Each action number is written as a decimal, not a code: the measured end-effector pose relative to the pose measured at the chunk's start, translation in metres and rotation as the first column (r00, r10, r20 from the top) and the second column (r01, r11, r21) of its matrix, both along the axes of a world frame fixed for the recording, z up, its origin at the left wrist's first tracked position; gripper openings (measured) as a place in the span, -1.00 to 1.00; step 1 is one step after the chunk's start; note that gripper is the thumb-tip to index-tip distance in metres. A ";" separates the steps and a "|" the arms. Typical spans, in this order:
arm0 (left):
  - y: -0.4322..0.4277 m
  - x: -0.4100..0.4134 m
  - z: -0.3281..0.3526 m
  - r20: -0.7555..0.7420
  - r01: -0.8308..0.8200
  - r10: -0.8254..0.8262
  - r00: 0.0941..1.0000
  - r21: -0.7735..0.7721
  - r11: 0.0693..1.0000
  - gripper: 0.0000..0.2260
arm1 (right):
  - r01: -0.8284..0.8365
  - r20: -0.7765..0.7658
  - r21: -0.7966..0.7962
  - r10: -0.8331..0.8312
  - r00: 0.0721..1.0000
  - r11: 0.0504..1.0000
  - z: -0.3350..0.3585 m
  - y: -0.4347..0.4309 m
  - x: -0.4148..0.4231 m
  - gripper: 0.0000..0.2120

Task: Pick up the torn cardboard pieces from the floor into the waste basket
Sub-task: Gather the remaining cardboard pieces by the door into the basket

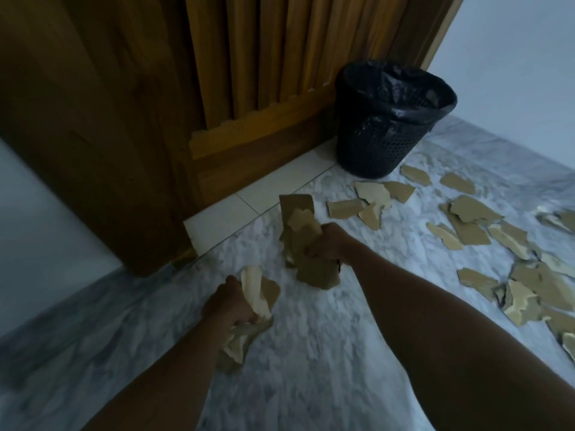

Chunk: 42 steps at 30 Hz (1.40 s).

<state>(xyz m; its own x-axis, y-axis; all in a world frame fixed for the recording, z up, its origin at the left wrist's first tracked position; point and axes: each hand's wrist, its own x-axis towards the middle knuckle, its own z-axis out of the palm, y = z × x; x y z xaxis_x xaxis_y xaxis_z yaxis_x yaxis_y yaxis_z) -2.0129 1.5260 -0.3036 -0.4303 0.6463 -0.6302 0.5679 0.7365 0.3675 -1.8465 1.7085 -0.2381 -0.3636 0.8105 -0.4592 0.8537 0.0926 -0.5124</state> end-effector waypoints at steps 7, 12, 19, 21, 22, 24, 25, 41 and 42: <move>0.033 0.029 0.020 -0.172 0.156 -0.135 0.976 0.116 0.981 -0.40 | 0.140 -0.053 0.117 -0.135 0.989 0.983 0.176 0.093 0.031 -0.24; 0.078 0.049 0.074 -0.010 0.079 -0.079 0.997 0.237 0.968 -0.31 | 0.388 -0.424 0.124 -0.305 0.853 0.913 0.245 0.127 0.097 -0.38; 0.203 0.075 0.204 0.173 -0.114 0.026 0.985 0.521 0.846 -0.48 | 0.623 -0.681 -0.350 -0.647 0.343 0.699 0.177 0.152 0.140 -0.46; 0.249 0.087 0.246 0.062 0.000 -0.044 0.997 0.577 0.817 -0.47 | 0.662 -0.723 -0.378 -0.652 0.226 0.648 0.172 0.162 0.137 -0.43; 0.271 0.093 0.269 -0.030 0.047 -0.036 0.999 0.599 0.800 -0.47 | 0.674 -0.746 -0.356 -0.632 0.213 0.647 0.173 0.169 0.133 -0.39; 0.315 0.106 0.313 -0.148 0.102 -0.005 0.989 0.651 0.752 -0.51 | 0.686 -0.795 -0.273 -0.560 0.234 0.674 0.178 0.182 0.125 -0.43; 0.338 0.112 0.330 -0.169 0.117 0.001 0.986 0.683 0.721 -0.51 | 0.692 -0.824 -0.233 -0.517 0.233 0.683 0.180 0.189 0.122 -0.49; 0.463 0.130 0.253 -0.069 0.077 -0.038 0.997 0.743 0.665 -0.41 | 0.773 -0.854 0.303 -0.202 0.480 0.557 0.136 0.280 0.113 -0.70; 0.458 0.130 0.243 -0.090 0.092 -0.033 0.995 0.780 0.619 -0.47 | 0.805 -0.874 0.292 -0.198 0.444 0.516 0.129 0.280 0.120 -0.74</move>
